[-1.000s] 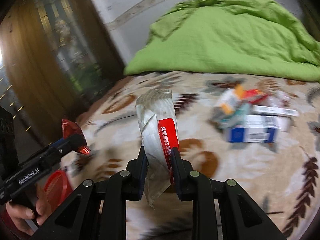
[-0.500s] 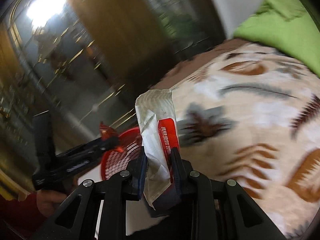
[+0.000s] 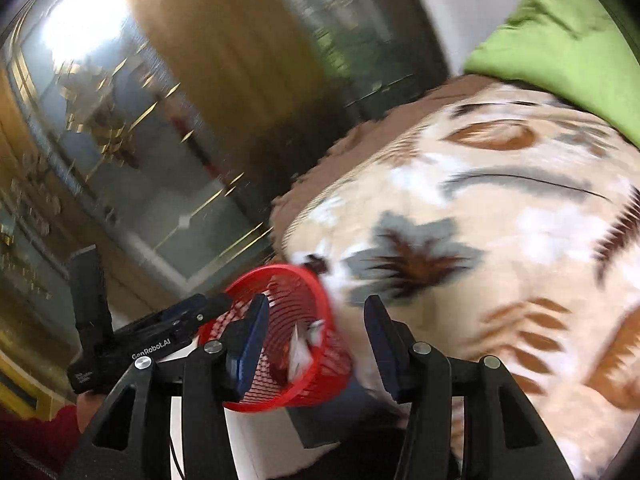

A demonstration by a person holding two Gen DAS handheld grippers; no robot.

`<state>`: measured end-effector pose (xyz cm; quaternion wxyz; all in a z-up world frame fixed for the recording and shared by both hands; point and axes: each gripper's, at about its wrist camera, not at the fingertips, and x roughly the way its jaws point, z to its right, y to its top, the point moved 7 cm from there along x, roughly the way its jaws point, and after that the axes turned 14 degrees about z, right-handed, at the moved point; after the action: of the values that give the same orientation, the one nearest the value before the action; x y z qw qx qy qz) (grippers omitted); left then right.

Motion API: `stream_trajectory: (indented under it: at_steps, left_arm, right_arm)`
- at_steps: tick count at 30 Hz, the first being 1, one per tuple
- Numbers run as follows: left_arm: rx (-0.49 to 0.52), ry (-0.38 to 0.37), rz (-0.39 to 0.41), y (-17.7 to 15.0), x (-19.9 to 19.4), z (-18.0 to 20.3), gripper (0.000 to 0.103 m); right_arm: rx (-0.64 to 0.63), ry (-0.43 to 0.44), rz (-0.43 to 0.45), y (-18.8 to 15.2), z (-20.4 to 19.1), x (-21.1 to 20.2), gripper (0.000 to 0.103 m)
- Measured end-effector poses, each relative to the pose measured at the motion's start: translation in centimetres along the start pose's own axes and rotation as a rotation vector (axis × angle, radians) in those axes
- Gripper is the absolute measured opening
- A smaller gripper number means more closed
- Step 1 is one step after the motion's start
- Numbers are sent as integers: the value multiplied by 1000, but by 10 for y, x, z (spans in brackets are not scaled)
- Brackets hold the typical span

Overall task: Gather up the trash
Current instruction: 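Move both items over the red wastebasket and open both grippers, then grasp the orange medicine box with the left gripper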

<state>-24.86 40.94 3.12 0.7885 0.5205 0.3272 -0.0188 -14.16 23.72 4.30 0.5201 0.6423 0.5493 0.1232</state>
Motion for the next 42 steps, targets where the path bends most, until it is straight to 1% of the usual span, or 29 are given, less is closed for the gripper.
stream_trajectory:
  at_steps: [2,5,6,8,9,10,11,12,14,15,17,18,20,21,22,24,25,26,27,29,31,33,34,35,36,38,40,41,42]
  left_arm:
    - [37,-49,-16,-5,5,23,68]
    - [117,-155,-56,-16,13,74,68]
    - [142,-184,-69,-20,15,88,68]
    - [191,-257,-106,-30,19,122,68]
    - [200,-283,-122,-34,21,135,68]
    - [210,-314,-141,-39,23,149,68]
    - [222,-338,-158,-42,24,162,68]
    - [236,-359,-173,-46,26,175,68]
    - [264,-403,-201,-52,28,201,68]
    - [291,-428,-211,-54,29,218,68]
    - [344,-457,-212,-59,29,242,68]
    - [382,-480,-216,-61,30,261,68]
    - [422,-527,-220,-62,30,287,68]
    - [456,-552,-215,-61,30,309,68]
    - [476,-567,-212,-60,31,322,68]
    - [513,-622,-207,-58,33,359,68]
    - [535,-637,-205,-57,35,378,68]
    - [552,-648,-212,-58,39,394,68]
    - [561,-679,-226,-60,44,417,68]
    - [568,-695,-234,-61,52,445,68]
    - [573,-705,-269,-68,67,476,68]
    - [565,-706,-298,-75,84,503,68]
    - [570,-711,-328,-81,93,518,68]
    - [573,-707,-340,-85,101,528,68]
    - [578,-698,-338,-89,110,539,68]
    - [621,-665,-351,-102,131,560,68]
    - [644,-630,-357,-109,151,570,68]
    - [650,-614,-361,-112,160,575,67]
    - [650,-600,-371,-115,170,577,57]
  right_arm:
    - [38,-61,40,1,29,-25,53]
    - [90,-168,96,0,74,-64,53]
    - [107,-222,124,-1,93,-82,53]
    - [132,-299,153,-3,119,-104,53]
    - [161,-353,175,-4,140,-123,53]
    - [187,-381,191,-6,152,-136,53]
    - [211,-405,205,-7,162,-147,53]
    - [245,-446,230,-8,180,-163,53]
    - [289,-511,264,-9,202,-187,53]
    - [321,-538,285,-9,216,-200,53]
    - [390,-598,327,-11,243,-225,53]
    - [426,-632,348,-11,257,-235,53]
    - [493,-690,374,-15,279,-252,53]
    - [535,-719,390,-17,293,-260,53]
    - [559,-737,401,-18,302,-265,53]
    - [587,-768,442,-20,318,-275,53]
    - [585,-791,453,-21,324,-278,53]
    - [582,-806,460,-23,329,-282,53]
    - [581,-822,473,-26,334,-285,53]
    - [615,-830,480,-34,340,-288,53]
    - [648,-829,489,-38,347,-291,53]
    - [644,-870,505,-38,353,-298,53]
    - [647,-881,511,-39,356,-301,53]
    - [655,-889,518,-40,360,-303,53]
    - [671,-896,527,-41,366,-307,53]
    - [693,-888,538,-42,371,-310,53]
    - [702,-887,542,-45,375,-314,53]
    - [705,-885,544,-45,376,-314,53]
    - [706,-882,546,-44,378,-315,53]
